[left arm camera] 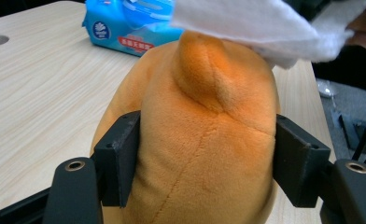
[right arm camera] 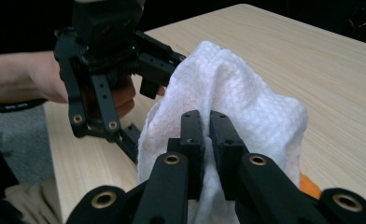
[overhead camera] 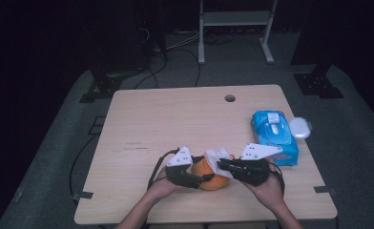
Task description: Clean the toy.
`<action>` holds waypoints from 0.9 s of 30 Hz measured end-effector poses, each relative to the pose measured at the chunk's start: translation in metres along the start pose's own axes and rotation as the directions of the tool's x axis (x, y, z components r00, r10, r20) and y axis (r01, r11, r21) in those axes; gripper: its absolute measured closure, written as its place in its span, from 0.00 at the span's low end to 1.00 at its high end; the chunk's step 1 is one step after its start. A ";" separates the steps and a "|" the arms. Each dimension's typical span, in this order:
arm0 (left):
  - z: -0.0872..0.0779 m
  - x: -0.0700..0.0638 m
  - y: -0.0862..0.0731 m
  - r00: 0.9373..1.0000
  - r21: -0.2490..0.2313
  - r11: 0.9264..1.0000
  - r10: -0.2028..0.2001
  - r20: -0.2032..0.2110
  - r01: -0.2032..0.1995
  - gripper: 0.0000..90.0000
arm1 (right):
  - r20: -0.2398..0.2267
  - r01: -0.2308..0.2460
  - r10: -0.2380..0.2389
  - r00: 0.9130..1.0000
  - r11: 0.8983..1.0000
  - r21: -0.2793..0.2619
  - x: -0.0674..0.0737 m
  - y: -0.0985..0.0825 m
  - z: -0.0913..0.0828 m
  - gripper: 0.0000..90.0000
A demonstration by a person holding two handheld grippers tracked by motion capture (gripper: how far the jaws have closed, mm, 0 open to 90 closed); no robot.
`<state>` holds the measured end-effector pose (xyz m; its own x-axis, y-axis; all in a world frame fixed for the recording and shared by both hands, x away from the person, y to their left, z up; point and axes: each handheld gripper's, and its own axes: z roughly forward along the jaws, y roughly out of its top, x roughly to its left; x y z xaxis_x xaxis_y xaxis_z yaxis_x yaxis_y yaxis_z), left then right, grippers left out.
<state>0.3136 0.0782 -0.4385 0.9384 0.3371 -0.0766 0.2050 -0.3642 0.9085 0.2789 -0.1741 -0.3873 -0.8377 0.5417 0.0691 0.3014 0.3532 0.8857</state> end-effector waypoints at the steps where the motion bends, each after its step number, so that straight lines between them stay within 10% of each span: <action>1: 0.000 0.001 0.000 1.000 -0.002 1.000 -0.006 -0.002 0.006 0.36 | 0.005 -0.006 0.006 1.000 1.000 0.001 -0.002 -0.001 0.000 0.93; 7: 0.000 0.006 -0.002 0.999 -0.016 0.999 -0.049 -0.005 0.049 0.35 | 0.079 -0.109 0.107 0.991 0.994 0.022 -0.031 -0.022 -0.002 0.94; 14: -0.002 0.010 -0.003 0.995 -0.029 0.995 -0.095 -0.013 0.095 0.35 | 0.000 -0.031 0.031 1.000 0.999 -0.017 -0.004 -0.007 0.005 0.93; 20: -0.005 0.014 -0.004 0.990 -0.040 0.990 -0.137 -0.015 0.137 0.35 | 0.068 -0.103 0.102 0.992 0.995 0.012 -0.028 -0.020 0.002 0.93; 27: -0.002 -0.001 0.002 0.999 0.016 1.000 0.022 0.028 -0.023 0.35 | 0.075 -0.139 0.138 0.988 0.990 0.010 -0.036 -0.023 -0.001 0.93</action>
<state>0.3125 0.0787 -0.4362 0.9502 0.3042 -0.0681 0.1882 -0.3856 0.9033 0.3015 -0.2022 -0.4096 -0.7520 0.6405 0.1558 0.4191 0.2821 0.8630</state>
